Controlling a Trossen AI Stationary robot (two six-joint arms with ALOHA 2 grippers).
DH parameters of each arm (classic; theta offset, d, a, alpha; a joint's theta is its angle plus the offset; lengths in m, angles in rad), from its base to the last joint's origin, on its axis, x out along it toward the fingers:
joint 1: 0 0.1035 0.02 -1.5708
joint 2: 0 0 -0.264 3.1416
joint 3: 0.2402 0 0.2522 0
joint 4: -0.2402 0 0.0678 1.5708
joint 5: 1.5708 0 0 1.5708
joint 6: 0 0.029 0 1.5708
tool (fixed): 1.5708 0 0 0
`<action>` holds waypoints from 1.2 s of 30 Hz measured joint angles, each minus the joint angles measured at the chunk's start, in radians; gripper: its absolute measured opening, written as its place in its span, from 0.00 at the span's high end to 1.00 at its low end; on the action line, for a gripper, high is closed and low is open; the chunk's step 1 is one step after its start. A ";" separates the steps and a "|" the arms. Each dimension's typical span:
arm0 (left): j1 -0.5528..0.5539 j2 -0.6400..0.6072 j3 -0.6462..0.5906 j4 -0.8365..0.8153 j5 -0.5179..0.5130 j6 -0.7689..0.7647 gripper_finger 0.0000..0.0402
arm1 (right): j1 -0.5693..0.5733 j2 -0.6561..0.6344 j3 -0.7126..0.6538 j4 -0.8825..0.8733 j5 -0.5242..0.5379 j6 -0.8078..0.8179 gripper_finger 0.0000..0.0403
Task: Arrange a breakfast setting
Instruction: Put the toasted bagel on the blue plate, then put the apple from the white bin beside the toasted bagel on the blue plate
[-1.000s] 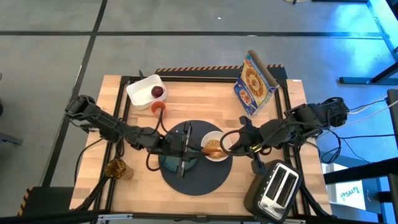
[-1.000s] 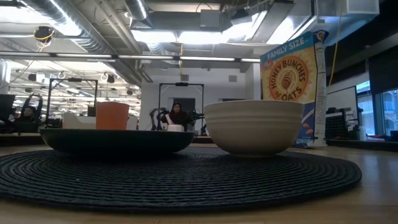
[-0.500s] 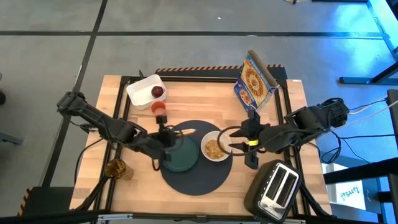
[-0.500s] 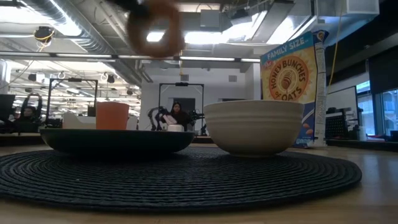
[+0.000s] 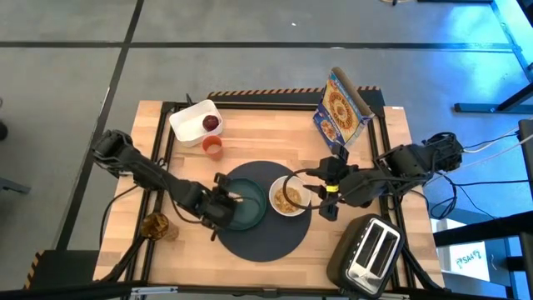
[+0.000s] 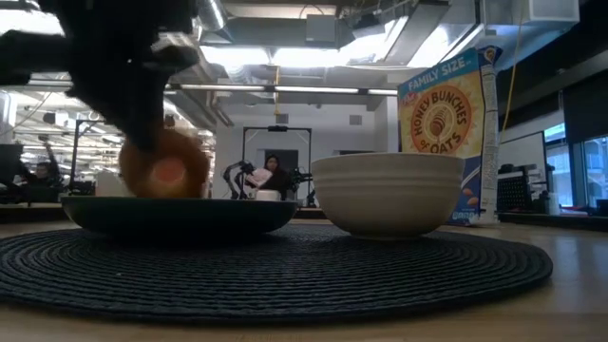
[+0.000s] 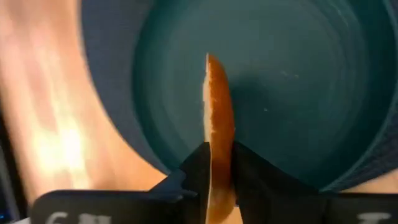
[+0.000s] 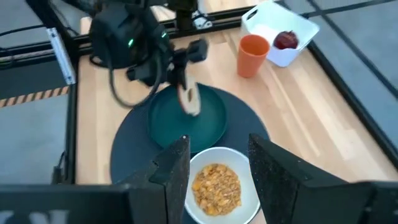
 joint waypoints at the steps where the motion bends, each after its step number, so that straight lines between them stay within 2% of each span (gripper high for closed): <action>1: 0.000 0.010 0.000 -0.001 0.013 0.001 0.84 | 0.000 0.000 0.000 0.000 0.004 0.000 0.62; 7: -0.004 0.026 0.000 -0.015 0.030 0.002 0.76 | 0.000 0.000 0.000 0.001 0.005 0.000 0.62; 11: -0.018 0.026 0.036 -0.123 0.028 -0.010 0.72 | 0.000 -0.002 0.000 0.001 0.005 0.017 0.62; 14: -0.020 0.020 0.079 -0.217 0.007 -0.090 0.70 | 0.000 -0.003 0.000 0.001 0.007 0.024 0.62; 19: 0.032 -0.063 0.135 -0.322 -0.104 -0.256 0.70 | 0.000 -0.017 -0.001 0.001 0.053 0.026 0.62; 24: 0.236 -0.233 0.141 -0.328 -0.012 -0.347 0.70 | -0.035 -0.041 -0.001 -0.002 0.094 -0.005 0.62; 28: 0.445 -0.358 0.141 -0.328 -0.039 -0.364 0.70 | -0.124 -0.054 -0.001 0.000 0.094 -0.034 0.62; 32: 0.672 -0.421 0.142 -0.306 -0.015 -0.232 0.70 | -0.238 -0.055 -0.001 0.001 0.046 -0.065 0.62; 36: 0.888 -0.412 0.140 -0.226 0.147 -0.078 0.71 | -0.342 -0.055 -0.001 0.001 -0.047 -0.136 0.62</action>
